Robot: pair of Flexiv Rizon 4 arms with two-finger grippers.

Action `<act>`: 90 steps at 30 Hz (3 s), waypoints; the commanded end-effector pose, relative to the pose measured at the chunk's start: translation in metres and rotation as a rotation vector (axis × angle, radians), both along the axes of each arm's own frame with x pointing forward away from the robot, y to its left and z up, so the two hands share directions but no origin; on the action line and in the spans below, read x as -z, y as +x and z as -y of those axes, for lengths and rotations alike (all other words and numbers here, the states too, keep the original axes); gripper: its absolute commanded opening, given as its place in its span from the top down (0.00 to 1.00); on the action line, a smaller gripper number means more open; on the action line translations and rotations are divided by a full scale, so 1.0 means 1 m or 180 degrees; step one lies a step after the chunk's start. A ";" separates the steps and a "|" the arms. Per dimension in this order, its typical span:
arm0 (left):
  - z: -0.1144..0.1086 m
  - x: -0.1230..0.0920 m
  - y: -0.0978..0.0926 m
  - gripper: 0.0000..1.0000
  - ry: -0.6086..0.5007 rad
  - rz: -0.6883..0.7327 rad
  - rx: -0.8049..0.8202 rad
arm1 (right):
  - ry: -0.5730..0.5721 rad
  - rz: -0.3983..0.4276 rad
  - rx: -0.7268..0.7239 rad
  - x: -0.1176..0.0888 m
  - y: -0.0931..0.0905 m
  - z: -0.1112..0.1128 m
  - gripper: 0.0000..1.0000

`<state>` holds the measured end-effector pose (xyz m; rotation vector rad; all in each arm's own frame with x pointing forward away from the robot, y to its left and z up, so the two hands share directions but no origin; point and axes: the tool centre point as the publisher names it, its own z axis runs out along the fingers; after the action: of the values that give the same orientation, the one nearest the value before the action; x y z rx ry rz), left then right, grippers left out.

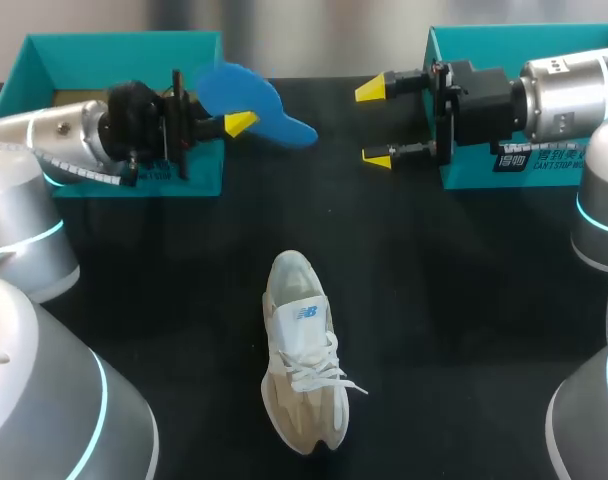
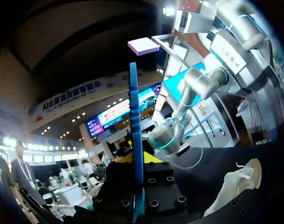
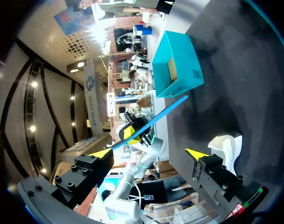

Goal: Take the shoe out of the shoebox, open the shoe tongue, remove and reinsert the insole, then place the shoe into the shoebox

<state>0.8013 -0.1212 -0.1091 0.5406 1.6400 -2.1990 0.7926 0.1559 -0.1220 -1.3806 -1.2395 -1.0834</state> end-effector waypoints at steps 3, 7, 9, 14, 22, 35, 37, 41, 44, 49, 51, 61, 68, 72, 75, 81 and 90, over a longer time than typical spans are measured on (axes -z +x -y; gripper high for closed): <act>0.002 0.000 0.005 1.00 0.0253 0.1678 -0.0056 | -0.0006 -0.0001 0.0001 0.000 0.001 -0.003 0.00; 0.003 0.000 0.006 1.00 0.0169 0.1997 0.0010 | -0.0006 -0.0001 0.0001 0.000 0.001 -0.003 0.00; 0.002 0.000 0.004 1.00 0.0043 0.2286 0.0062 | -0.0006 -0.0001 0.0001 0.000 0.001 -0.003 0.00; 0.004 0.003 0.006 1.00 0.0004 0.2373 0.0150 | -0.0006 -0.0001 0.0001 0.000 0.001 -0.003 0.00; 0.004 0.003 0.006 1.00 0.0004 0.2373 0.0150 | -0.0006 -0.0001 0.0001 0.000 0.001 -0.003 0.00; 0.012 0.028 0.011 1.00 0.0738 0.3515 -0.0509 | -0.0006 -0.0001 0.0001 0.000 0.001 -0.003 0.00; 0.013 0.030 0.013 1.00 0.0727 0.3507 -0.0634 | -0.0006 -0.0001 0.0001 0.000 0.001 -0.003 0.00; 0.015 0.034 0.019 1.00 0.0755 0.3507 -0.0876 | 0.0094 0.0115 -0.0094 0.008 0.004 -0.009 0.00; 0.019 0.036 0.021 1.00 0.0878 0.3563 -0.0986 | 0.0194 0.0192 -0.0173 0.025 0.003 -0.021 0.00; 0.023 0.037 0.022 1.00 0.0912 0.3583 -0.1048 | 0.0241 0.0317 -0.0344 0.039 0.000 -0.038 0.00; 0.026 0.040 0.022 1.00 0.0990 0.3542 -0.1043 | 0.0257 0.0402 -0.0383 0.040 0.000 -0.043 0.00; 0.026 0.041 0.023 1.00 0.0990 0.3521 -0.1001 | 0.0203 0.0416 -0.0379 0.040 -0.001 -0.046 0.00; 0.026 0.041 0.023 1.00 0.0990 0.3521 -0.1001 | 0.0203 0.0416 -0.0379 0.040 -0.001 -0.046 0.00; 0.026 0.041 0.023 1.00 0.0990 0.3521 -0.1001 | 0.0203 0.0416 -0.0379 0.040 -0.001 -0.046 0.00; 0.028 0.044 0.026 1.00 0.0990 0.3575 -0.1020 | 0.0203 0.0416 -0.0379 0.040 -0.001 -0.046 0.00; 0.033 0.047 0.031 1.00 0.0856 0.3573 -0.0991 | 0.0168 0.0502 -0.0425 0.039 -0.004 -0.056 0.00; 0.042 0.061 0.037 1.00 0.0840 0.3645 -0.1026 | 0.0123 0.0643 -0.0482 0.038 -0.010 -0.069 0.00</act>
<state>0.8353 -0.1571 -0.1653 1.2049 1.2061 -1.0365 0.7815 0.2189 -0.1603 -1.1464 -1.4329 -1.1569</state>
